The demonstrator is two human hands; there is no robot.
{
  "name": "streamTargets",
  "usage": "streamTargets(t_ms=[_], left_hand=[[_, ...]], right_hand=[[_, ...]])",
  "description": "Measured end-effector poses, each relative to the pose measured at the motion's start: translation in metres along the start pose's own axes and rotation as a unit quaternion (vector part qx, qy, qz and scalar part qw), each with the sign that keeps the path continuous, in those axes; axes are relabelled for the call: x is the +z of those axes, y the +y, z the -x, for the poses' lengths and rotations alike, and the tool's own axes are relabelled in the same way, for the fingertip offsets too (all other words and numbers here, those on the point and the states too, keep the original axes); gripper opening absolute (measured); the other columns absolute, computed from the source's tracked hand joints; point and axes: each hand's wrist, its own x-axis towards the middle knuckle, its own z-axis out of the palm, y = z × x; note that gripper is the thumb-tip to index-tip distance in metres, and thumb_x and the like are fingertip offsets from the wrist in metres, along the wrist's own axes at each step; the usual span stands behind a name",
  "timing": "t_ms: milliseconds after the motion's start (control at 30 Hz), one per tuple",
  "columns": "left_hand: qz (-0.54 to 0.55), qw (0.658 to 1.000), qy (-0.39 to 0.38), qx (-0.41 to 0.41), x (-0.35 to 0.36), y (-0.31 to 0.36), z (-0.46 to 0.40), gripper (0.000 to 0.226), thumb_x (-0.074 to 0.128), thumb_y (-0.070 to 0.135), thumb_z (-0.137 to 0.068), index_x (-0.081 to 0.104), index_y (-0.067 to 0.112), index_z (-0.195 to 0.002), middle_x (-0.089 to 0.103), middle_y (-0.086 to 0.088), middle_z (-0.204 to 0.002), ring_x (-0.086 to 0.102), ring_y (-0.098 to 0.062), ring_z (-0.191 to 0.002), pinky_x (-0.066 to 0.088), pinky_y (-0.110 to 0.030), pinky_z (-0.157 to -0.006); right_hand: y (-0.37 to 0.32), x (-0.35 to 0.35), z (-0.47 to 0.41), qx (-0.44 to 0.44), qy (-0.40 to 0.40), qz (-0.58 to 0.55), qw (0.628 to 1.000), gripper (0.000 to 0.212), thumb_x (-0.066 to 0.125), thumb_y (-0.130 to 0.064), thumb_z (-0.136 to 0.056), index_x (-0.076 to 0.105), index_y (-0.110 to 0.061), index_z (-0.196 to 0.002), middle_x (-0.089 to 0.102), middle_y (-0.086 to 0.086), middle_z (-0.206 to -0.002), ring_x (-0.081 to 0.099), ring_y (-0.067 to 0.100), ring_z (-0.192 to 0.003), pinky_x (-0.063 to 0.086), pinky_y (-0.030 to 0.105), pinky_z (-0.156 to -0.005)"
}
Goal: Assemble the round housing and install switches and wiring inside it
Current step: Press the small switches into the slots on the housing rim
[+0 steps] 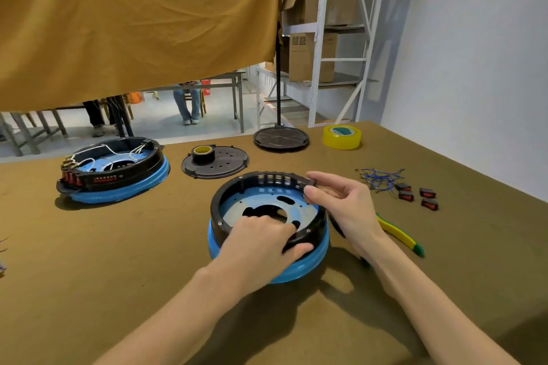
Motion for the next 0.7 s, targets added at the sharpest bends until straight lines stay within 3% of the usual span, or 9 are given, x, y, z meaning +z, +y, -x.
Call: streamTargets(t_ms=[67,133,200,267,367,500,600,700], left_hand=[[0.083,0.996,-0.029,-0.028,0.0,0.004,-0.012,0.05,0.04,0.068,-0.098,0.068,0.027,-0.098,0.068,0.011,-0.084,0.061,-0.008,-0.075,0.054,-0.029,-0.07],[0.175,0.984,-0.034,-0.017,-0.005,-0.007,-0.006,0.045,0.051,0.064,-0.096,0.07,0.03,-0.119,0.073,0.016,-0.106,0.064,-0.001,-0.097,0.051,-0.022,-0.088],[0.21,0.977,-0.013,-0.016,-0.012,-0.027,0.012,0.043,0.058,0.062,-0.092,0.07,0.035,-0.123,0.069,0.026,-0.112,0.06,0.007,-0.107,0.042,-0.014,-0.097],[0.233,0.972,-0.004,-0.042,-0.013,-0.045,0.029,0.036,0.061,0.061,-0.09,0.072,0.038,-0.116,0.068,0.03,-0.105,0.061,0.006,-0.103,0.041,-0.015,-0.095],[0.262,0.962,0.034,-0.068,-0.008,-0.047,0.034,0.034,0.069,0.059,-0.087,0.075,0.033,-0.106,0.068,0.026,-0.093,0.064,0.003,-0.09,0.051,-0.017,-0.079],[0.256,0.959,0.09,-0.086,-0.001,-0.016,0.016,0.064,0.068,0.066,-0.076,0.066,0.025,-0.125,0.063,0.02,-0.099,0.059,0.006,-0.088,0.05,-0.012,-0.079],[0.29,0.946,0.108,-0.096,0.003,-0.007,0.01,0.065,0.078,0.045,-0.084,0.053,0.027,-0.141,0.061,0.019,-0.114,0.06,0.002,-0.101,0.052,-0.016,-0.089],[0.307,0.942,0.115,-0.071,0.003,-0.006,0.011,0.057,0.079,0.026,-0.088,0.055,0.028,-0.14,0.063,0.018,-0.116,0.063,-0.005,-0.105,0.054,-0.021,-0.089]], right_hand=[[-0.005,-0.001,0.005,-0.024,0.012,0.018,0.999,0.034,0.081,-0.012,-0.086,0.075,-0.015,-0.119,0.08,-0.002,-0.098,0.077,0.016,-0.092,0.061,0.024,-0.079],[-0.004,-0.001,0.012,-0.04,0.024,0.031,0.998,0.033,0.08,-0.012,-0.087,0.075,-0.015,-0.119,0.081,-0.001,-0.095,0.078,0.017,-0.088,0.06,0.024,-0.078],[0.002,0.002,0.021,-0.046,0.032,0.043,0.997,0.031,0.081,-0.013,-0.086,0.076,-0.017,-0.116,0.08,-0.001,-0.093,0.077,0.016,-0.084,0.059,0.022,-0.074],[0.007,0.006,0.028,-0.056,0.046,0.059,0.996,0.033,0.083,-0.013,-0.084,0.077,-0.02,-0.116,0.077,-0.006,-0.097,0.074,0.013,-0.084,0.057,0.02,-0.073],[0.01,0.015,0.035,-0.103,0.051,0.117,0.986,0.038,0.084,-0.017,-0.084,0.075,-0.019,-0.121,0.072,-0.012,-0.109,0.072,0.015,-0.09,0.059,0.022,-0.077],[0.011,0.023,0.045,-0.183,0.043,0.206,0.96,0.042,0.083,-0.021,-0.084,0.073,-0.016,-0.125,0.069,-0.01,-0.119,0.069,0.016,-0.106,0.06,0.035,-0.087],[0.012,0.021,0.047,-0.199,0.052,0.223,0.953,0.045,0.083,-0.02,-0.085,0.072,-0.016,-0.128,0.067,-0.01,-0.123,0.065,0.014,-0.113,0.059,0.035,-0.09],[0.013,0.022,0.048,-0.193,0.04,0.217,0.956,0.045,0.082,-0.021,-0.085,0.071,-0.016,-0.129,0.068,-0.012,-0.12,0.065,0.012,-0.113,0.059,0.034,-0.091]])
